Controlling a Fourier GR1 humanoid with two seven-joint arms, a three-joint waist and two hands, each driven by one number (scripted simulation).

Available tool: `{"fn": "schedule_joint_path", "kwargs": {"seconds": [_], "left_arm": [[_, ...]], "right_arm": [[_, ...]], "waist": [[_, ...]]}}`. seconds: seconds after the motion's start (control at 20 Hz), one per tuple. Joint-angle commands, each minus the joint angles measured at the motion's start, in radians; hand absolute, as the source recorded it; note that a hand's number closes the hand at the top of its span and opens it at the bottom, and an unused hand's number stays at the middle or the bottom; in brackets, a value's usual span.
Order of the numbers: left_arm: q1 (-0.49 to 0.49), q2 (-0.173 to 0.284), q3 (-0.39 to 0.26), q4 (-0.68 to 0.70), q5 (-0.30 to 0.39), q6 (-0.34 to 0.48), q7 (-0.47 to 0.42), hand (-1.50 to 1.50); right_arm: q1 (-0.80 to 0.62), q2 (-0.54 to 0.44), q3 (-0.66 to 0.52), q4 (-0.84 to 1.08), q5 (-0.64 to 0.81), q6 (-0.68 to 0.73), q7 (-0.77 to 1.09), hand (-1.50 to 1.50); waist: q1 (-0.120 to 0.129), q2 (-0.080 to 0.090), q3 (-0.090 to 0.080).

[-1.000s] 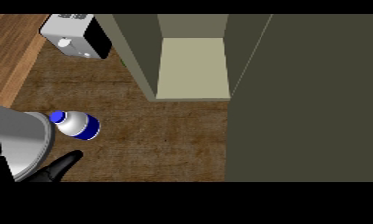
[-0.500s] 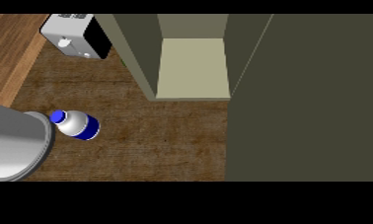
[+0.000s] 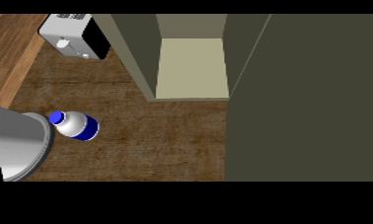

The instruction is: Pick up the bottled water, place it into the cabinet and close the cabinet

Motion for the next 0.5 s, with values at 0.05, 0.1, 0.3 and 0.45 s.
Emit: {"fn": "schedule_joint_path", "kwargs": {"seconds": [0.05, 0.1, 0.3, 0.45], "left_arm": [[0.02, -0.001, 0.066, 0.061, 0.093, -0.013, -0.065, -1.5], [-0.066, -0.001, 0.061, 0.123, 0.061, 0.036, -0.028, -1.5], [-0.016, -0.001, 0.123, 0.155, 0.164, -0.009, -0.068, -1.5], [-0.079, -0.001, 0.214, 0.248, 0.249, -0.036, -0.109, -1.5]], "right_arm": [[0.153, 0.026, 0.054, -0.205, -0.015, 0.019, 0.008, -1.5], [0.128, 0.002, 0.0, -0.189, -0.073, 0.026, 0.013, -1.5], [0.189, 0.009, -0.004, -0.184, -0.065, 0.047, -0.053, -1.5], [0.216, -0.006, -0.002, -0.21, -0.074, 0.058, -0.046, -1.5]], "waist": [[-0.004, -0.003, -0.001], [-0.008, 0.002, 0.0], [-0.003, -0.001, -0.001], [-0.006, 0.001, -0.002]]}}
